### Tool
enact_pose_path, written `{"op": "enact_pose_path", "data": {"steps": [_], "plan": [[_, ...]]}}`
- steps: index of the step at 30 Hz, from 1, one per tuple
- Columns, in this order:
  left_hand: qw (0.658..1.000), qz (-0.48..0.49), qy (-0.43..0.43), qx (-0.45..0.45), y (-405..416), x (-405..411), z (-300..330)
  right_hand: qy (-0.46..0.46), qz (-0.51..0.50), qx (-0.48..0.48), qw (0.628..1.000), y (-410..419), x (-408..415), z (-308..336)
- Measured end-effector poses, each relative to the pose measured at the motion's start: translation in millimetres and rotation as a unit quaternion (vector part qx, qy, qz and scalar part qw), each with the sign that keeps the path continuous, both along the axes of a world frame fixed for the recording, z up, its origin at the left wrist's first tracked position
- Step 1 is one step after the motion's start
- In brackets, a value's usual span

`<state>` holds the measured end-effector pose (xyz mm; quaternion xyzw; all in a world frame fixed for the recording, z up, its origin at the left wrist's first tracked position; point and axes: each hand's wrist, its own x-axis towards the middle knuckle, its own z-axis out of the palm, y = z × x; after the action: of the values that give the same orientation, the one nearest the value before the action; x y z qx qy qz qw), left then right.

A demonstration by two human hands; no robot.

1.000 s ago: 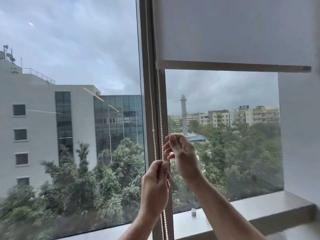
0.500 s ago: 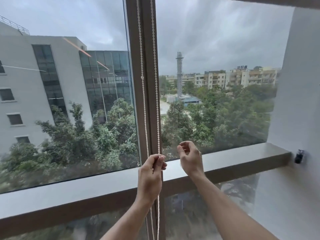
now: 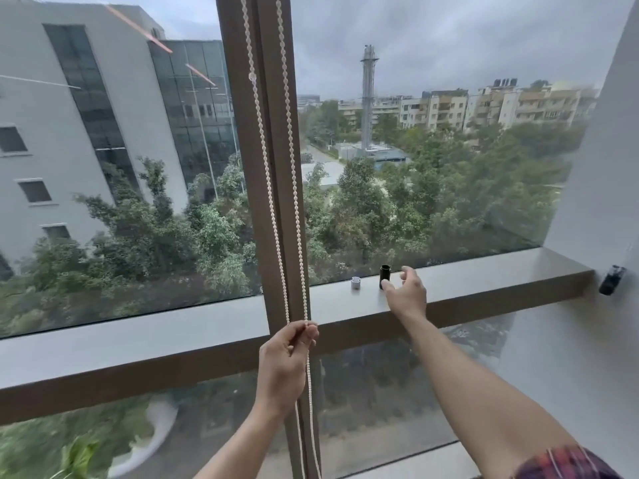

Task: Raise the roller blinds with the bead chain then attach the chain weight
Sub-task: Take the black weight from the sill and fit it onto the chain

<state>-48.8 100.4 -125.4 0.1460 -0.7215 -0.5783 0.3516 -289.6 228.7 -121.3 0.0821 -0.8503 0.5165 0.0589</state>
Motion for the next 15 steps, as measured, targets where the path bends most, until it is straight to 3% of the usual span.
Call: {"op": "enact_pose_path", "data": {"steps": [8, 15], "plan": [[0.999, 0.018, -0.032, 0.013, -1, 2, -26, -0.05, 0.037, 0.022, 0.998, -14, -41, -12], [0.999, 0.025, -0.03, 0.013, 0, 5, -32, -0.024, 0.014, 0.087, 0.996, -23, -54, -23]]}}
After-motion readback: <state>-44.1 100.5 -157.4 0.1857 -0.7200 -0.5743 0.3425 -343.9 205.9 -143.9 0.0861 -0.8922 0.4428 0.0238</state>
